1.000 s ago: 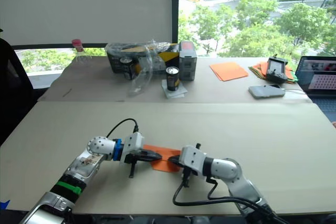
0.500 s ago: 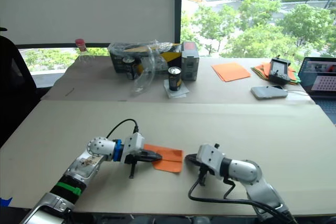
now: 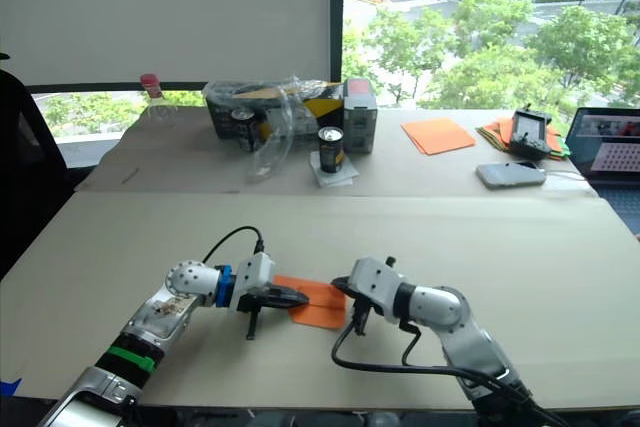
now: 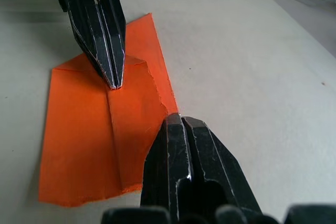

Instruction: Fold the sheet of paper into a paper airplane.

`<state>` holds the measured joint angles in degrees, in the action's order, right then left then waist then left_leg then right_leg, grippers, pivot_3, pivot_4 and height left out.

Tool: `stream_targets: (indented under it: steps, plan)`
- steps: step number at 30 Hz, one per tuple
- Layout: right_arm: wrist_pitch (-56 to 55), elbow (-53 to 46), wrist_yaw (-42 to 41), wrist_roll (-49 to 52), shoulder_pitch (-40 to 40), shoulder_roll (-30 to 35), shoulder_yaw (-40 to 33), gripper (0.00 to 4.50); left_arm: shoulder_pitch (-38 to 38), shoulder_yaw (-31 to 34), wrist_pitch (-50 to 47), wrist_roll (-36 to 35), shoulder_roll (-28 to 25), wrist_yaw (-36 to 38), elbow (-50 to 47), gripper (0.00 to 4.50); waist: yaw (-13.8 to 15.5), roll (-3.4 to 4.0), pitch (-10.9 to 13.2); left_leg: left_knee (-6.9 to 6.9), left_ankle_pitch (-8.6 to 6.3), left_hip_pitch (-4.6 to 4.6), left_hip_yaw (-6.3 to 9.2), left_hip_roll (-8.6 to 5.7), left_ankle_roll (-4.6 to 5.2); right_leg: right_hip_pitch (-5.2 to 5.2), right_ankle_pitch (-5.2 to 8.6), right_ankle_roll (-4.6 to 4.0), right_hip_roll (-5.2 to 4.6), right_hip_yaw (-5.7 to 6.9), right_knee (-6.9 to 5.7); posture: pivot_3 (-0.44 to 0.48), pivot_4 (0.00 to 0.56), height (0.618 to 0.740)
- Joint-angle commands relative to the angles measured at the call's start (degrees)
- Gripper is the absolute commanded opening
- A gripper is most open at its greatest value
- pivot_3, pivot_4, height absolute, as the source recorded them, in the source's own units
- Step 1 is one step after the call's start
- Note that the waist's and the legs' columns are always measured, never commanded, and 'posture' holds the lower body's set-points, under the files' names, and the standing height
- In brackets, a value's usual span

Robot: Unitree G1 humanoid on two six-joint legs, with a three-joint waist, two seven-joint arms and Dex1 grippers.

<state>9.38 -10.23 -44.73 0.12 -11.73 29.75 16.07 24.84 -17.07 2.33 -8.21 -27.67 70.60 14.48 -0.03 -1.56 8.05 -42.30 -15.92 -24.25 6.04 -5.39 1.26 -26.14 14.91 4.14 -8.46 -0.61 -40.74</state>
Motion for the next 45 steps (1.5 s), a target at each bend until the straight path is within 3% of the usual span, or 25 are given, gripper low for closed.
stream_targets:
  steps: [1, 6, 12, 18, 24, 25, 33, 43, 45]
  plan:
    - [1.8, 0.0, 0.4, -0.8, 0.2, 0.0, 0.5, 0.03, -0.1, 0.0, -0.4, 1.3, -0.8, -0.6, 0.3, 0.00, 0.0, 0.00, 0.0, 0.00, 0.00, 0.00, 0.00, 0.00, 0.00, 0.00, 0.00, 0.00, 0.00, 0.00, 0.00, 0.000, 0.150, 0.670]
    - [3.4, 0.3, -0.5, -0.3, 0.4, 0.9, -0.2, 0.03, -0.9, 1.0, -1.5, 0.4, -1.0, -1.4, -0.6, 0.00, -0.1, 0.00, 0.0, 0.00, 0.00, 0.03, 0.00, 0.00, 0.00, 0.03, 0.00, 0.00, 0.00, 0.00, 0.00, 0.000, 0.150, 0.670]
    - [9.2, -6.7, -2.3, 9.1, -1.2, 0.7, -6.7, 0.03, 0.0, 7.6, -10.1, -7.3, -1.4, -2.3, -3.8, 0.00, -0.3, 0.00, 0.0, -0.01, 0.00, -0.04, 0.01, 0.01, 0.00, -0.05, 0.00, 0.00, 0.00, 0.01, -0.01, 0.000, 0.150, 0.670]
    - [23.0, -14.8, -4.5, 20.7, -1.1, 3.0, -11.7, 0.03, -1.9, 16.3, -23.0, -16.1, -6.7, -4.1, -14.8, 0.00, -1.0, -0.01, 0.1, 0.09, -0.01, -0.12, 0.04, 0.05, 0.00, -0.12, 0.00, 0.00, 0.00, 0.01, 0.07, 0.000, 0.150, 0.670]
    - [30.3, -13.4, -5.6, 26.1, -1.9, 5.2, -13.1, 0.03, -4.7, 18.0, -25.6, -16.3, -11.0, -4.7, -18.9, 0.00, -0.7, 0.01, 0.1, 0.12, -0.01, -0.05, 0.03, 0.05, 0.00, -0.05, 0.00, 0.00, 0.00, 0.01, 0.10, 0.000, 0.150, 0.670]
    - [31.1, -13.1, -5.9, 26.9, -2.0, 5.4, -13.1, 0.61, -5.5, 18.2, -25.6, -16.2, -11.5, -4.9, -19.3, 0.00, -0.7, 0.01, 0.1, 0.12, -0.01, -0.06, 0.03, 0.05, 0.00, -0.05, 0.00, 0.00, -0.01, 0.01, 0.11, 0.000, 0.150, 0.670]
    - [33.8, -6.6, -5.1, 28.9, -4.5, 3.0, -12.6, 3.31, -11.9, 18.4, -25.3, -15.3, -12.8, -7.8, -22.8, 0.00, -0.7, 0.02, 0.1, 0.14, -0.01, -0.08, 0.03, 0.06, 0.00, -0.07, -0.01, -0.02, -0.02, 0.00, 0.15, 0.000, 0.150, 0.670]
    - [37.8, -6.1, -8.1, 32.0, -5.4, 1.7, -8.7, 3.31, -13.3, 19.7, -24.3, -14.7, -13.1, -10.5, -22.8, 0.00, -0.7, 0.02, 0.1, 0.20, -0.01, -0.07, 0.02, 0.07, 0.00, -0.08, -0.01, -0.02, -0.03, 0.00, 0.20, 0.000, 0.150, 0.670]
    - [36.6, -5.2, -7.6, 30.5, -5.7, 1.3, -7.7, 2.79, -14.3, 20.0, -24.4, -15.4, -13.5, -9.9, -23.7, 0.00, -0.7, 0.02, 0.1, 0.20, -0.01, -0.07, 0.02, 0.07, 0.00, -0.07, -0.01, -0.02, -0.03, 0.00, 0.21, 0.000, 0.150, 0.670]
